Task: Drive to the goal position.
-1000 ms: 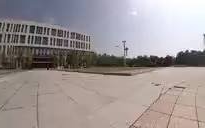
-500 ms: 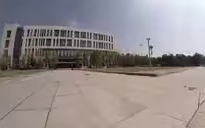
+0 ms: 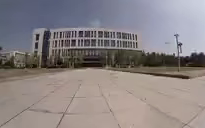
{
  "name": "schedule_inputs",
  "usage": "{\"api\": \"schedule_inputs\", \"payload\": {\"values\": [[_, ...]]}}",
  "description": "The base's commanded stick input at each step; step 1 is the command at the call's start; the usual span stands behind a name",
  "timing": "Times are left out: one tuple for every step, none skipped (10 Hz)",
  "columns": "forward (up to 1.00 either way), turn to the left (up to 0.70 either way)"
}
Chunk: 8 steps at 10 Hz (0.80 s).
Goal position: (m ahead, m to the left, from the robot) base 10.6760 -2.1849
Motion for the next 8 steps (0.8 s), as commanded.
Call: {"api": "schedule_inputs", "payload": {"values": [[0.7,0.35],[0.7,0.35],[0.7,0.35],[0.7,0.35],[0.7,0.35],[0.7,0.04],[0.7,0.03],[0.7,0.02]]}}
